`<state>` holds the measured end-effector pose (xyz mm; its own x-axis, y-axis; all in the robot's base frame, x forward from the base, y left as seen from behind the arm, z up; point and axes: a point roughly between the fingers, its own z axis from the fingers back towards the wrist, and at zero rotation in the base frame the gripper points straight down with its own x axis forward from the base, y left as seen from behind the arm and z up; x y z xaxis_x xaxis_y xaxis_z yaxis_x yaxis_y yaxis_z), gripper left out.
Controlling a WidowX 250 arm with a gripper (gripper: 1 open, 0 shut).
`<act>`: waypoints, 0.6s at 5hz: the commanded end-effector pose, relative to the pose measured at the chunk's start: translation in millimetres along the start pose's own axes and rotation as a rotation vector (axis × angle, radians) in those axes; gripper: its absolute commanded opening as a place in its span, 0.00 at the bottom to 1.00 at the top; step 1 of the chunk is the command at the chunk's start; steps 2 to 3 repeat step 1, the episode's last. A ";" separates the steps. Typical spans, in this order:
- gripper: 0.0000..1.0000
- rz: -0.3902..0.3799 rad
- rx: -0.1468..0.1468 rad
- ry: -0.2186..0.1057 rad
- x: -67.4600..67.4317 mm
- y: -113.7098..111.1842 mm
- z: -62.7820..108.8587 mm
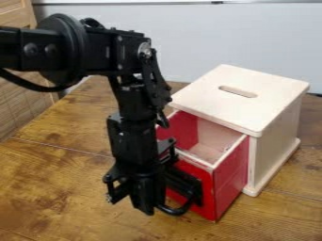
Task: Open the drawer
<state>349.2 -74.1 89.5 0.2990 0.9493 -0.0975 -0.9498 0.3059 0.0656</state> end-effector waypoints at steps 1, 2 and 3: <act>0.00 0.007 -0.099 -0.006 1.8 3.3 40.6; 0.00 0.007 -0.099 -0.006 1.8 3.3 40.6; 0.00 0.007 -0.099 -0.006 1.8 3.3 40.6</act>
